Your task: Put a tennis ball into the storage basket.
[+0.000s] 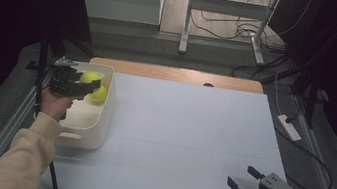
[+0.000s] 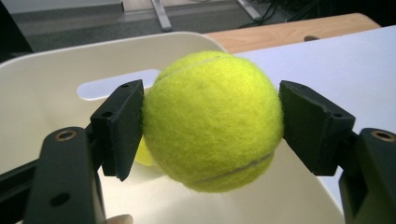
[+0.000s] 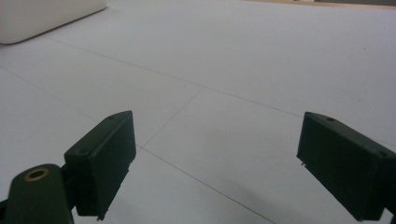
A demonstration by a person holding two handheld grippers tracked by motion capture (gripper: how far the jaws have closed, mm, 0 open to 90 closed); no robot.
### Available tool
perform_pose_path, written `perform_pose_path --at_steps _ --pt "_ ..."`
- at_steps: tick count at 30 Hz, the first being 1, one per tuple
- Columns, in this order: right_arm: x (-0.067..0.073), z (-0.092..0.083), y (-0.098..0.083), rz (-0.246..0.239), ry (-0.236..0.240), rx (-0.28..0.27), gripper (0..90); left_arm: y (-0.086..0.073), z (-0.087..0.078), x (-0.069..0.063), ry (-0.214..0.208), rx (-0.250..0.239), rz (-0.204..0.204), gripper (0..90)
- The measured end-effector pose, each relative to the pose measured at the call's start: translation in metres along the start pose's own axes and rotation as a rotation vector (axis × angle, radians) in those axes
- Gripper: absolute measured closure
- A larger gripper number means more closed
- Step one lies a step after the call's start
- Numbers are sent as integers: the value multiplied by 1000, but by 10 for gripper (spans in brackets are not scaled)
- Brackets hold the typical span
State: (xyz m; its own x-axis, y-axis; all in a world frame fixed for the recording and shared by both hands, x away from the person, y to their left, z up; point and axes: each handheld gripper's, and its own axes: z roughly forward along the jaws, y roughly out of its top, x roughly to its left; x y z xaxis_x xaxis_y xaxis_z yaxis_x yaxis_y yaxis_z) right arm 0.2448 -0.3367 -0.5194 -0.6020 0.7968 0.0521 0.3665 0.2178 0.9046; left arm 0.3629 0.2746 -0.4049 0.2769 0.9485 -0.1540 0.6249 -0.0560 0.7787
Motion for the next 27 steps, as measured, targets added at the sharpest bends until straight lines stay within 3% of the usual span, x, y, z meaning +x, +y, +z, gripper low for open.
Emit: perform_pose_path --at_steps 8,14,19,23,27 --pt "1 1 0 3 6 3 117 1 10 2 0 68 8 267" --pt "1 1 0 3 7 3 118 -1 11 5 10 78 -1 264" --pt "0 1 0 4 8 4 117 -1 9 7 5 59 -8 261" --pt "0 1 0 3 9 7 117 2 3 7 20 26 -16 164" --pt "1 1 0 4 7 2 117 0 -4 5 -15 -10 -14 124"
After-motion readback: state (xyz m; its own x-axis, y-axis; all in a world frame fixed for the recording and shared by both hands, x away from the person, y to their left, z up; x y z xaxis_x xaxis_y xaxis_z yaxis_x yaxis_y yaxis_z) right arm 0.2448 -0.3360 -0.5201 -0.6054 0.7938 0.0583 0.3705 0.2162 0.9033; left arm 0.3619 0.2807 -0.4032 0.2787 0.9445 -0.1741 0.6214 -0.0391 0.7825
